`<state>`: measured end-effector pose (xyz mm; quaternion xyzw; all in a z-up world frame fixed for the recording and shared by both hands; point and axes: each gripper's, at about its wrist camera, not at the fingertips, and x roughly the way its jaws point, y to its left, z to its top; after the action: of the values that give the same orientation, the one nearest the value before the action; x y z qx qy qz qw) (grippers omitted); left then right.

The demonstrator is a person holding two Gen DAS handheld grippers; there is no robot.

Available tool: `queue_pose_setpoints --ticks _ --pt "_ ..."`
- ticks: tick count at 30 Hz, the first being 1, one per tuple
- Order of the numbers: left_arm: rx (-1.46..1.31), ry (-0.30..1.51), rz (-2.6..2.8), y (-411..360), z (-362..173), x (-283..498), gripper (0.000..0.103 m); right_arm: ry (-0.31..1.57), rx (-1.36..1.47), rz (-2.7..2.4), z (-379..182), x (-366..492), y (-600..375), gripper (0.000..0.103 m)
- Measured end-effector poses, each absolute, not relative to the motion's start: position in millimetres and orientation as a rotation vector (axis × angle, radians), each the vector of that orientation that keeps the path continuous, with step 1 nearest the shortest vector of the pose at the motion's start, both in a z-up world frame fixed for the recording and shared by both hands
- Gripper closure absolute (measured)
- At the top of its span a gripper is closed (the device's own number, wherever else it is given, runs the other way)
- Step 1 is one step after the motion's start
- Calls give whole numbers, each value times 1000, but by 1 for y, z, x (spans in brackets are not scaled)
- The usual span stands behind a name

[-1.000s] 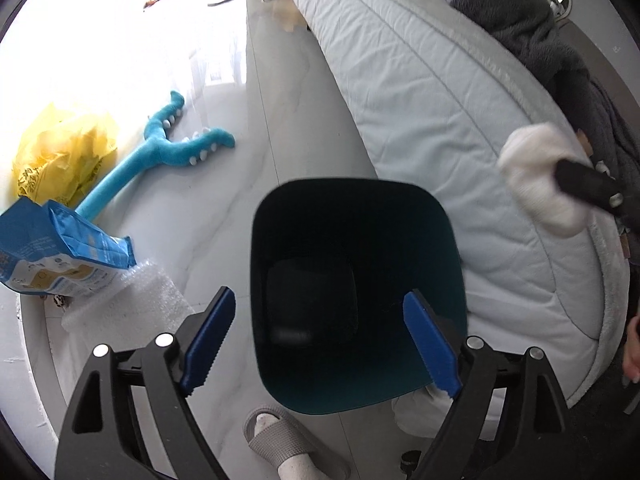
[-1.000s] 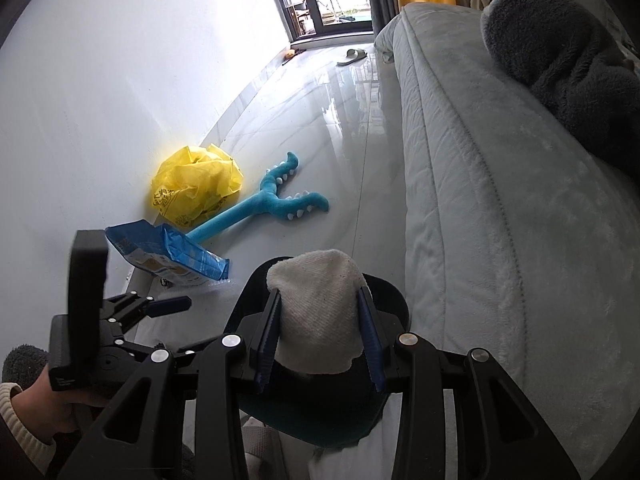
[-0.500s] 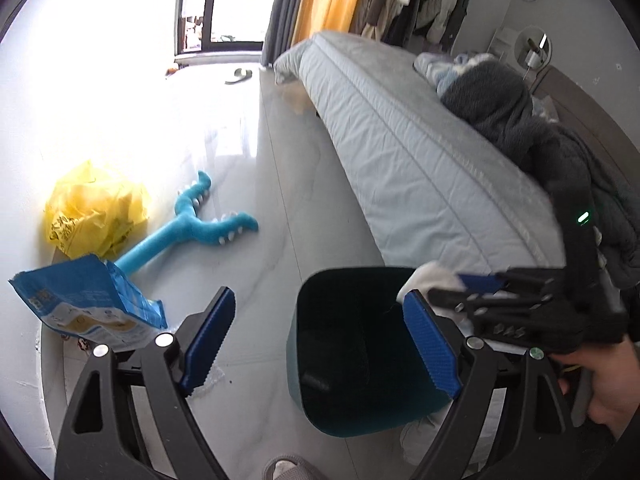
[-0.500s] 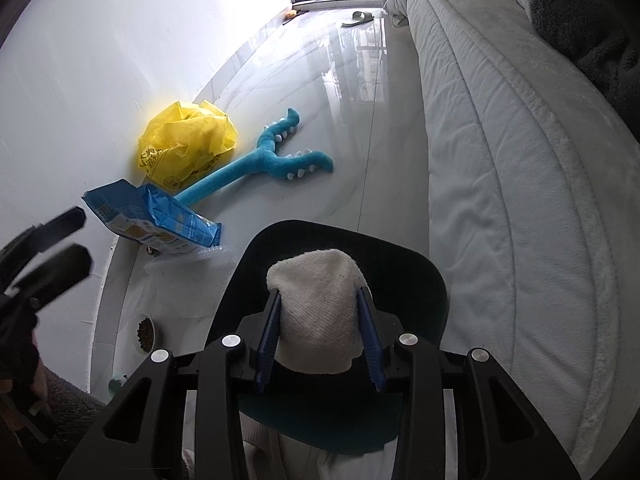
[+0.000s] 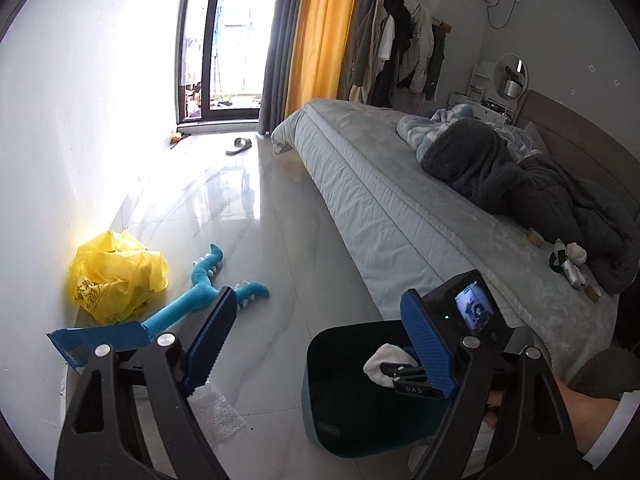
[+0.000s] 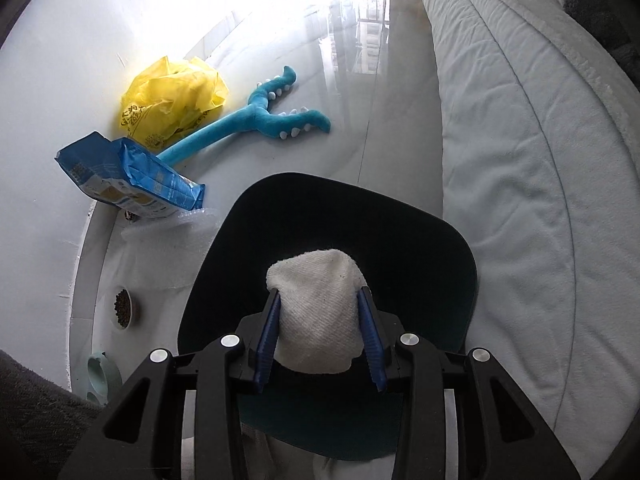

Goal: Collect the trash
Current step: 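Move the right tool over the bin and open it to drop the tissue, then swing both tools back toward the trash on the bed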

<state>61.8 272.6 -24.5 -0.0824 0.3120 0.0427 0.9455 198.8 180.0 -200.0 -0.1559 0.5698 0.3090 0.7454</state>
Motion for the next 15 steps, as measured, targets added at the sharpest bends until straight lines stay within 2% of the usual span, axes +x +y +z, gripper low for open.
queue_pose_setpoints --ticks 6,8,11,15 --pt "-178 585 79 267 -6 56 22 1245 -391 653 -206 198 177 61" --pt "-187 568 76 265 1 54 22 1248 -390 648 -207 198 176 57" --pt "-164 539 77 259 12 53 24 1245 -390 644 -206 199 174 46" --pt "-127 509 86 251 18 52 24 1224 -382 643 -197 198 168 42"
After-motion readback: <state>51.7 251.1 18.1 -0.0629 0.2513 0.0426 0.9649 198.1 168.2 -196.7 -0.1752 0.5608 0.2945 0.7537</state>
